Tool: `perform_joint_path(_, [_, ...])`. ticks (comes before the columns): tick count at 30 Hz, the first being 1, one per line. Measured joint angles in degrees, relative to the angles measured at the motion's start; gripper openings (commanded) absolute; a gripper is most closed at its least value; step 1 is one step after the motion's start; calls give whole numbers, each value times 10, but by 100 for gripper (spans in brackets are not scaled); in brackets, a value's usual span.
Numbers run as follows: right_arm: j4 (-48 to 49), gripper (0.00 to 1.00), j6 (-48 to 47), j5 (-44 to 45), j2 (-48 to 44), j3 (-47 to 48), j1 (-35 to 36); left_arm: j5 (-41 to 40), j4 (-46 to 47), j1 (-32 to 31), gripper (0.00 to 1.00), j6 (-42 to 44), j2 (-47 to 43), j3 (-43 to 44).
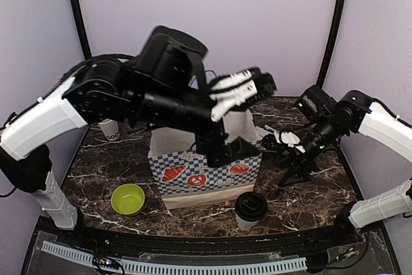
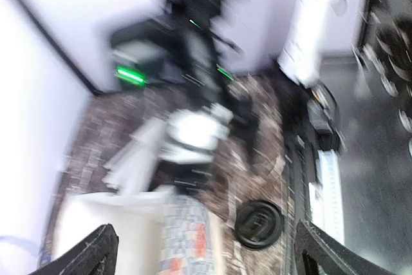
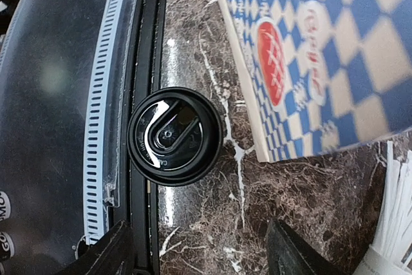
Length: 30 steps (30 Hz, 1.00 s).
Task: Pack the takeout coffee
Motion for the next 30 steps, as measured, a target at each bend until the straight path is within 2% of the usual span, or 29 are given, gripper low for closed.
perform_joint_path(5, [3,78,-5,34,38,8,87,-76,70,76,99,-38,-123,-49])
perform_joint_path(9, [11,81,-7,64,66,10,142,-154,96,126,99,-80,-143,-64])
perform_joint_path(19, [21,83,-8,125,96,23,220,-217,106,157,99,-129,-145,-135])
perform_joint_path(30, [65,83,-2,198,142,24,264,-231,127,173,99,-150,-196,-178])
